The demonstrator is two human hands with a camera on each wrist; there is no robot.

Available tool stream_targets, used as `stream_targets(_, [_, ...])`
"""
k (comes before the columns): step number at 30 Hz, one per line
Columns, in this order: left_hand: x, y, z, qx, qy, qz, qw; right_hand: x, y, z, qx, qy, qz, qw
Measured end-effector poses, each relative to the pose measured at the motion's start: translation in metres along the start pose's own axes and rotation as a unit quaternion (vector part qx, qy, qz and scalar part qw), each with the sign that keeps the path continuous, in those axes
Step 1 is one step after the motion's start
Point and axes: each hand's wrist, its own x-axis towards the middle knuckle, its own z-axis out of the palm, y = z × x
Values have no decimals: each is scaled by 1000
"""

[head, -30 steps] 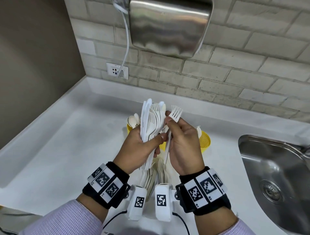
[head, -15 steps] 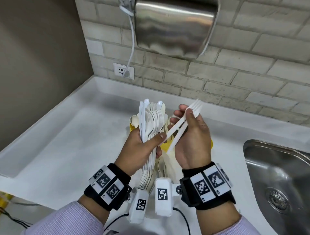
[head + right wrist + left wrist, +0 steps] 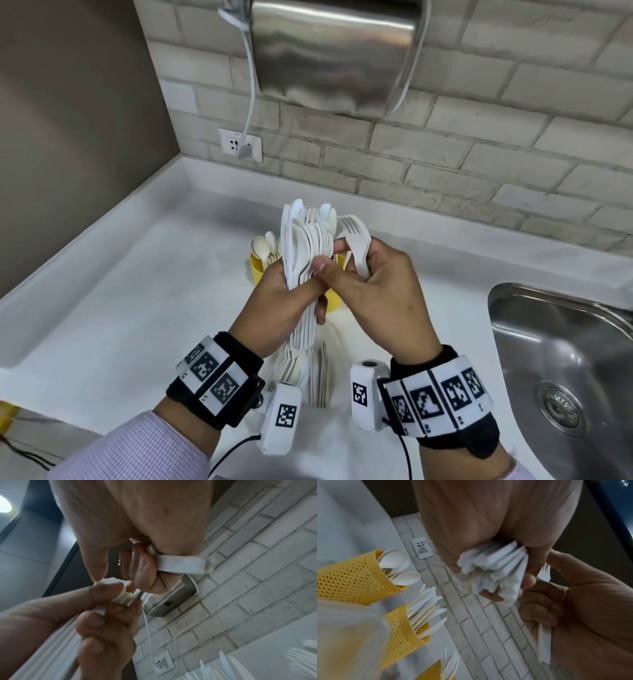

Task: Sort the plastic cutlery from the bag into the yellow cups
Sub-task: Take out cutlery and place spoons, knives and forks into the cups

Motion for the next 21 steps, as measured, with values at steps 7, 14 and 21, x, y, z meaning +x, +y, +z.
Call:
stream_targets(7, [6,-1,9,-23,-3,-9,1000,5,9,-9,57,6,0,998])
stream_targets(14, [9,-7,14,-55,11,-42,998,16,19,-23,229,49,67,970])
stream_targets(21, [18,-11,20,-89,0,-24,996,23,22,-21,342,43,134,929])
